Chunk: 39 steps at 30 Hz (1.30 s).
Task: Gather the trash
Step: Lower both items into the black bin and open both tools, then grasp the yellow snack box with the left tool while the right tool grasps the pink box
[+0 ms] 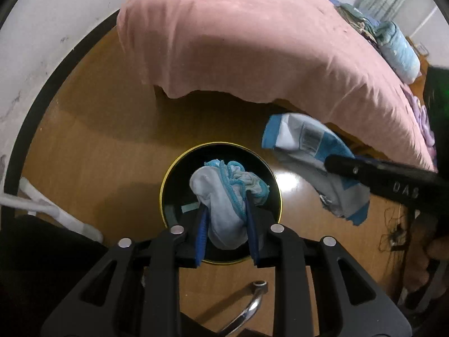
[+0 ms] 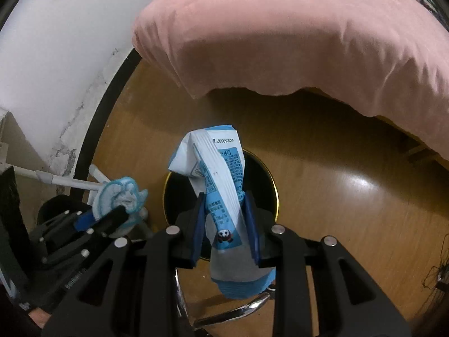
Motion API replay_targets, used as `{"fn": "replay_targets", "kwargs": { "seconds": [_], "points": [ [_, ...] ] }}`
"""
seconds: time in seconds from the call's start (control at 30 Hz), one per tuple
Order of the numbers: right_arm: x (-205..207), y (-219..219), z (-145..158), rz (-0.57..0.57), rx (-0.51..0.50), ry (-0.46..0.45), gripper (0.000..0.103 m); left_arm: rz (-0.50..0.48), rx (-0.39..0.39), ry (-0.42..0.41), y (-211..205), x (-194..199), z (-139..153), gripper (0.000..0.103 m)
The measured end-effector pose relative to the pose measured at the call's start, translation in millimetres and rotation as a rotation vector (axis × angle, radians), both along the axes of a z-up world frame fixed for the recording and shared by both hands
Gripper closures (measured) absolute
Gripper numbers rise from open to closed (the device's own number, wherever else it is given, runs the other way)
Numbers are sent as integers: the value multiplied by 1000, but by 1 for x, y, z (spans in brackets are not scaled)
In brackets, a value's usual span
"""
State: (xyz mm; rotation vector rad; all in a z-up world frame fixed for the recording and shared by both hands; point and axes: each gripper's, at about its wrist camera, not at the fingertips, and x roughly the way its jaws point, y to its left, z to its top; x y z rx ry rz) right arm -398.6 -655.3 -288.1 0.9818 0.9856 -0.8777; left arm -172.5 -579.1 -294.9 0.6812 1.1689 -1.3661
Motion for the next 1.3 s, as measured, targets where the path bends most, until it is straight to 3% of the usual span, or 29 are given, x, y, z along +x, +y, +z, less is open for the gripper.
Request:
{"fn": "replay_targets", "kwargs": {
  "seconds": [0.1,0.3,0.57,0.63,0.7,0.77,0.8,0.9,0.97,1.1,1.23,1.3],
  "points": [
    [3,0,-2,3,6,-3,76,-3,18,24,2,2,-5,77],
    [9,-2,-2,19,5,-6,75,6,8,24,7,2,0,50],
    [15,0,2,40,0,-12,73,13,-12,27,13,3,6,39],
    [16,1,3,41,-3,-21,66,22,-21,30,15,5,8,35],
    [17,2,7,42,-13,-33,49,35,-36,28,17,7,12,31],
    [18,4,14,47,-37,-35,40,44,-58,31,21,10,19,28],
    [20,5,19,51,-49,-31,39,47,-68,29,23,11,25,26],
    [26,8,42,70,-114,-19,39,35,-109,-18,33,16,51,23],
    [33,12,63,89,-164,-22,38,29,-156,-65,46,21,81,17],
    [65,34,134,188,-312,-101,26,43,-282,-120,86,42,159,10],
    [123,76,192,365,-415,-209,23,153,-398,-237,159,84,241,7],
    [164,105,215,490,-432,-281,22,239,-413,-311,198,108,264,7]
  ]
}}
